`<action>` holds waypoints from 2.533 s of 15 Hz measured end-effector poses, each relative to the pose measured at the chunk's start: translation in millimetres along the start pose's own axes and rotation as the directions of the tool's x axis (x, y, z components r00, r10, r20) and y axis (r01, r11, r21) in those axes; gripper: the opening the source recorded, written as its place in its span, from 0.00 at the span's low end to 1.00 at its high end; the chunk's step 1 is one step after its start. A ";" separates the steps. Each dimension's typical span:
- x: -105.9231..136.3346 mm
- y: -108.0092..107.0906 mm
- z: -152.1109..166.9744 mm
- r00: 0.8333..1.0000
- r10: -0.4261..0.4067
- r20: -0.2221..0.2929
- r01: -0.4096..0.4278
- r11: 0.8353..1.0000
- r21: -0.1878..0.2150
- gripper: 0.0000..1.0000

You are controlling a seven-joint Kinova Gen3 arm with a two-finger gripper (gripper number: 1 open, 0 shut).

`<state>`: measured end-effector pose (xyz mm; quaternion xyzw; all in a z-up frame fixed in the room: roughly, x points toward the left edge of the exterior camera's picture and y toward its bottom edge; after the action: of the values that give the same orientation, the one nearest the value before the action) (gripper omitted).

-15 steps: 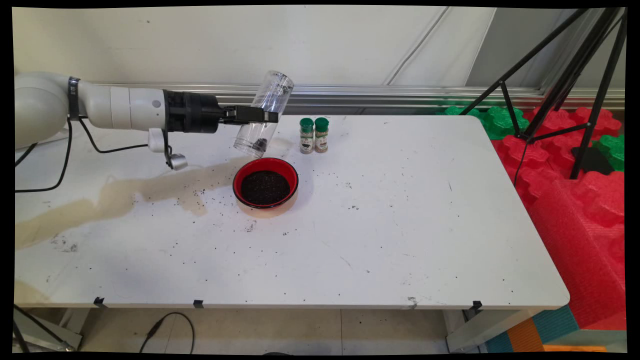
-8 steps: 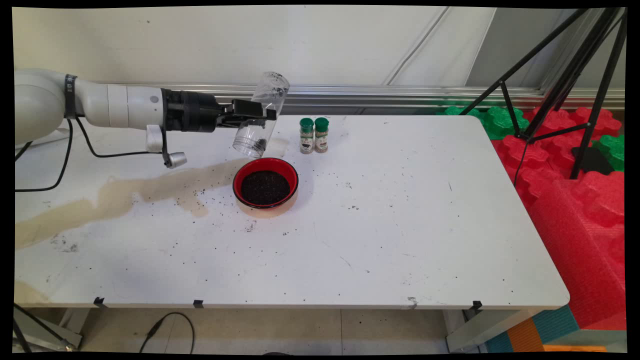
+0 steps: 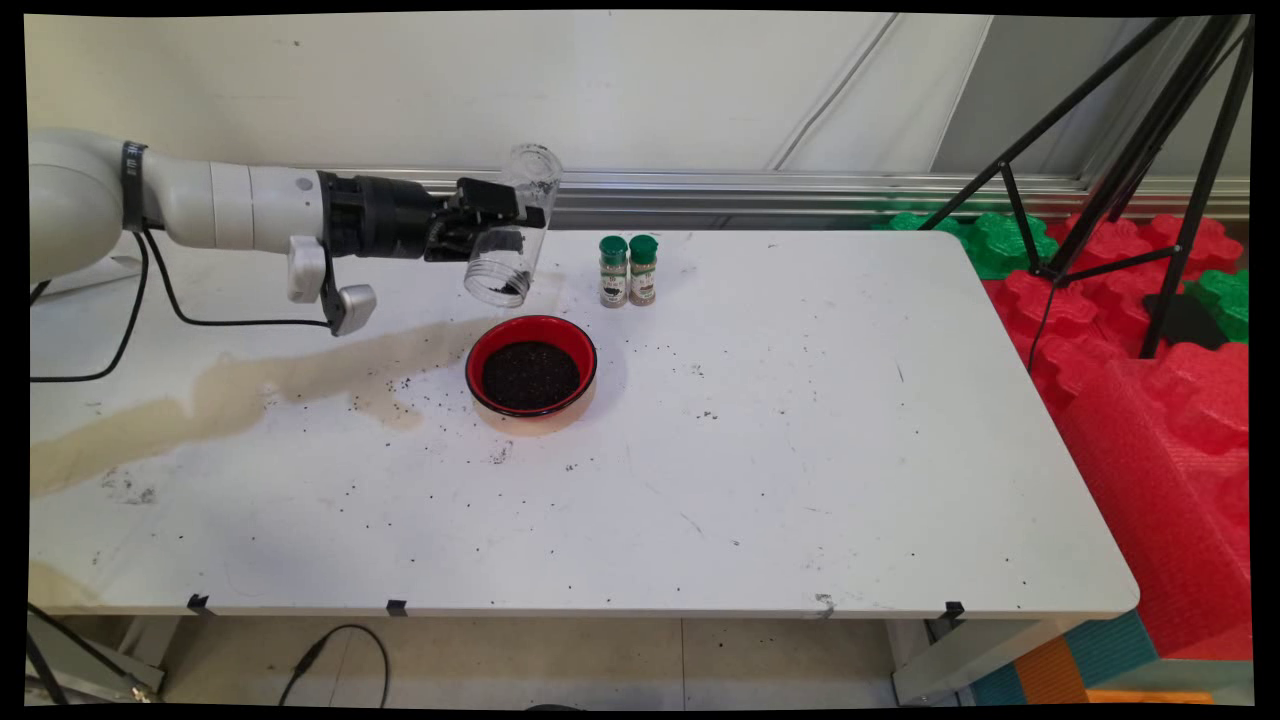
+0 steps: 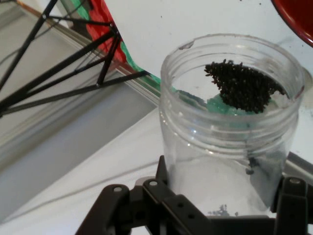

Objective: Pour the black seasoning powder in the red bowl

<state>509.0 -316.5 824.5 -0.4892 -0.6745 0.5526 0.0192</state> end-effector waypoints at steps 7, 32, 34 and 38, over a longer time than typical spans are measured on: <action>-3.8 -6.5 -7.8 0.972 -0.234 0.017 0.234 0.972 -0.011 0.00; -0.9 -31.7 -21.8 0.244 -0.969 0.037 0.965 0.239 -0.109 0.00; -0.9 -34.3 -22.0 0.176 -0.983 0.041 0.979 0.171 -0.115 0.00; -0.2 -39.1 -22.1 0.039 -0.998 0.051 0.991 0.032 -0.132 0.00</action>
<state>496.7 -297.1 863.1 0.0996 -0.8587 0.3256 0.3830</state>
